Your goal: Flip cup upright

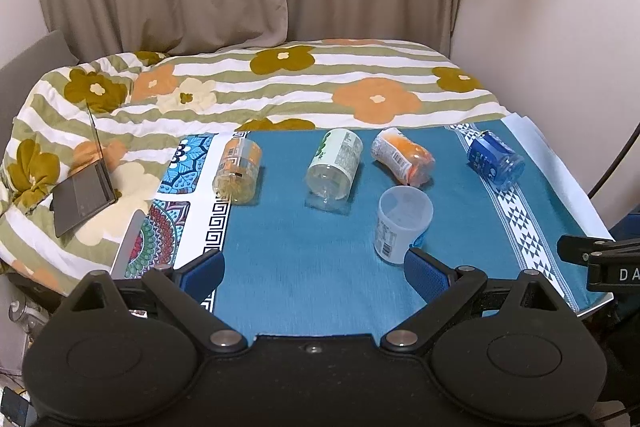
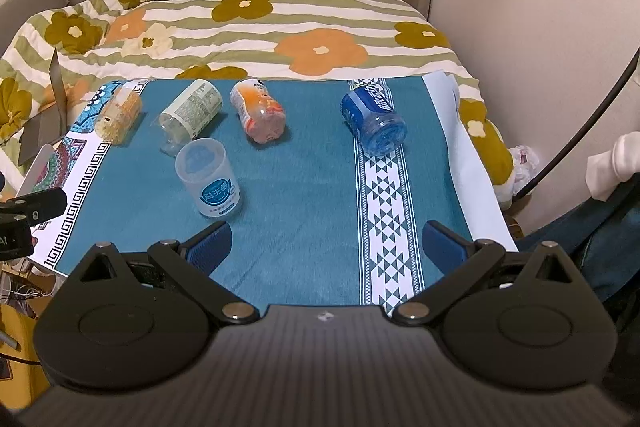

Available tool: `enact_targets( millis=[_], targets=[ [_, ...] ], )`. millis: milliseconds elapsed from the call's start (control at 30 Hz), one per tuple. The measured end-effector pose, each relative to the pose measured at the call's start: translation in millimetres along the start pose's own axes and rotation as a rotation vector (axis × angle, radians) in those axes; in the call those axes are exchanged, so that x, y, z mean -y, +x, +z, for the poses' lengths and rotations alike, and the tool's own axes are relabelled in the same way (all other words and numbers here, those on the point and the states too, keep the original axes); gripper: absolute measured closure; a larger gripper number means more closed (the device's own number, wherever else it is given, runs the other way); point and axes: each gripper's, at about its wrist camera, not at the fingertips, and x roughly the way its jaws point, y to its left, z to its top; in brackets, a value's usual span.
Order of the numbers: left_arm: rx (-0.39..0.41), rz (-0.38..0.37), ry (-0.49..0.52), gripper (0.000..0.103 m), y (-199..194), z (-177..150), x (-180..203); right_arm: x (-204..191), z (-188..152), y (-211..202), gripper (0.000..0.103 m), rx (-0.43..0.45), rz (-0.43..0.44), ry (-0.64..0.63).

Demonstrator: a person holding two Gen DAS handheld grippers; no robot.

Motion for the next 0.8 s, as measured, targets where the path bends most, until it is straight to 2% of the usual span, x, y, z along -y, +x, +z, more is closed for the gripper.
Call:
enact_targets(
  millis=[800],
  targets=[
    [-0.008, 0.013, 0.017, 0.004, 7.4, 4.9, -0.8, 0.3, 4.5, 5.0, 0.000, -0.009, 0.005, 0.016]
  ],
)
